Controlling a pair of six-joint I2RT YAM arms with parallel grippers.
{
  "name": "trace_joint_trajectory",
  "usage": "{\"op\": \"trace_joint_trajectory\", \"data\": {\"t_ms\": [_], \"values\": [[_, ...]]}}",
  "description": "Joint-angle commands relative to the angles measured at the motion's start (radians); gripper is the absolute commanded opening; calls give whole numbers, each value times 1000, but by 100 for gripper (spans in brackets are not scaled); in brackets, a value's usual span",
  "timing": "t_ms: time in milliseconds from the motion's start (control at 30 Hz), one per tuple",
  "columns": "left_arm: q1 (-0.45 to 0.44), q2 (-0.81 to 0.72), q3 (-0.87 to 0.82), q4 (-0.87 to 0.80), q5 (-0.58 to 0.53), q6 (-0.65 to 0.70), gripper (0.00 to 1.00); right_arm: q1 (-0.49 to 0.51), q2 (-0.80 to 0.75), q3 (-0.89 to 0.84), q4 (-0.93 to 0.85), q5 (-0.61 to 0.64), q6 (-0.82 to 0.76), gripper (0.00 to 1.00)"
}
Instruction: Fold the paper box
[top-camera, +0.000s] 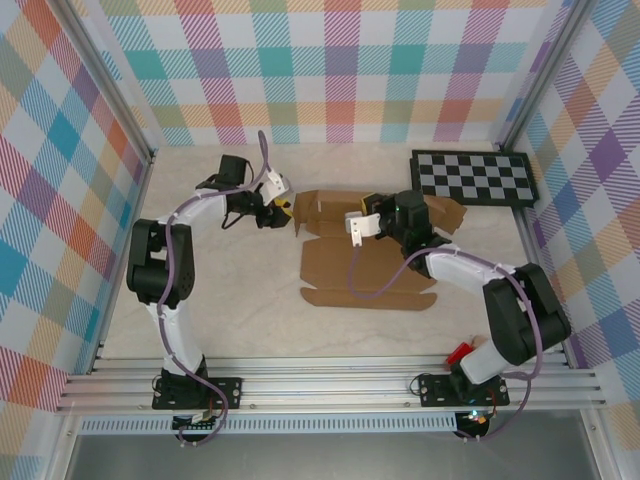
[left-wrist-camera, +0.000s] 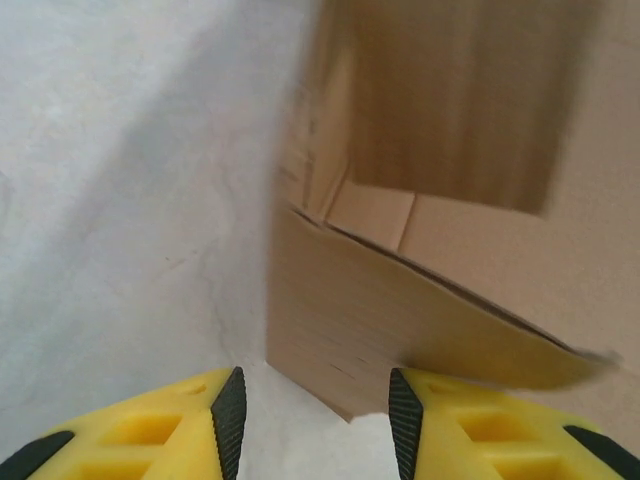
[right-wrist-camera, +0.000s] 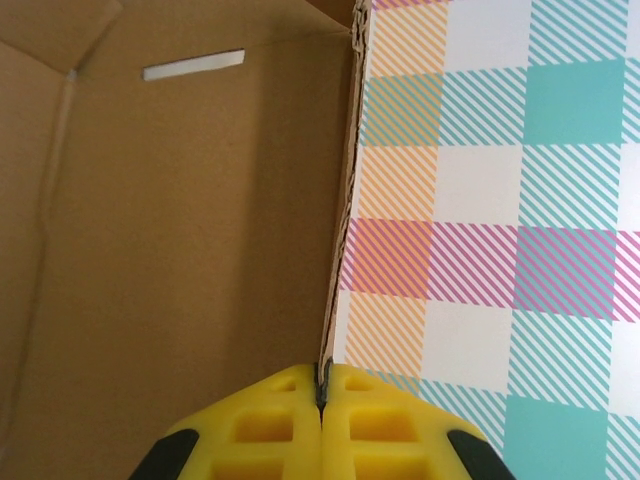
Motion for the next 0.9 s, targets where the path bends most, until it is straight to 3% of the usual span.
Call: {"op": "trace_joint_trajectory", "data": {"t_ms": [0,367,533,733,867], "values": [[-21,22,0,-57,32,49,45,0,72,36,-7,28,-52,0],[-71,49,111,-175,40,84,40,0,117,43,12,8,-111,0],[-20,-3,107,-194,72,93,41,0,99,29,-8,-4,-88,0],[-6,-21,46,-33,-85,15,39,0,87,26,-17,-10,-79,0],[60,-33,63,-98,15,32,40,-1,72,19,-35,-19,-74,0]]}}
